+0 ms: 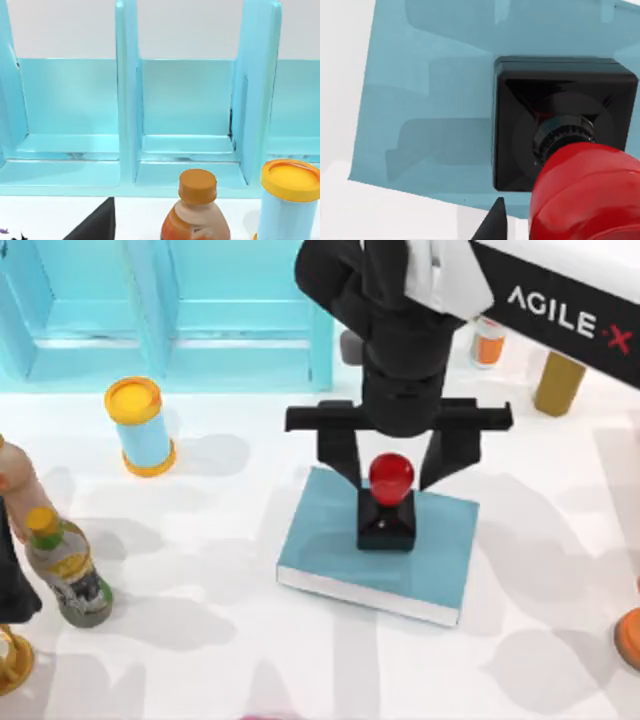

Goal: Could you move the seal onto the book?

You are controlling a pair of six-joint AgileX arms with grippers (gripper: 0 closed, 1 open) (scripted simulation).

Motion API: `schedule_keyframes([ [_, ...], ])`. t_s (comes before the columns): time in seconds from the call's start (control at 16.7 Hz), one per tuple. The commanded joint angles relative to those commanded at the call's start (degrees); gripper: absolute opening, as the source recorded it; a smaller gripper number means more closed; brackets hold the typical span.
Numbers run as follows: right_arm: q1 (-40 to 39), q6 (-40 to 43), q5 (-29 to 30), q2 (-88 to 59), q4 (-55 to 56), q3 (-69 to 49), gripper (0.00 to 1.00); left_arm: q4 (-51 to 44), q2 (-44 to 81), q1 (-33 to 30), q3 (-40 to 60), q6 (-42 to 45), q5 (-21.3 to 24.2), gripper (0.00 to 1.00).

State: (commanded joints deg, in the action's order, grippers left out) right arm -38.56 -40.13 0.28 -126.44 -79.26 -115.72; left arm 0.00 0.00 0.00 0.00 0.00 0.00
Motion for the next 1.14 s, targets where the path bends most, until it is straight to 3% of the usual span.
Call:
schedule_keyframes([
  [0.12, 0.0, 0.0, 0.0, 0.0, 0.0, 0.0, 0.98, 0.0, 0.0, 0.0, 0.0, 0.0, 0.0, 1.0],
  [0.18, 0.0, 0.0, 0.0, 0.0, 0.0, 0.0, 1.0, 0.0, 0.0, 0.0, 0.0, 0.0, 0.0, 1.0],
  [0.72, 0.01, 0.06, 0.0, -0.07, -0.2, -0.2, 1.0, 0.0, 0.0, 0.0, 0.0, 0.0, 0.0, 1.0],
  [1.14, 0.12, 0.04, 0.0, -1.05, -7.45, -8.5, 1.0, 0.0, 0.0, 0.0, 0.0, 0.0, 0.0, 1.0],
])
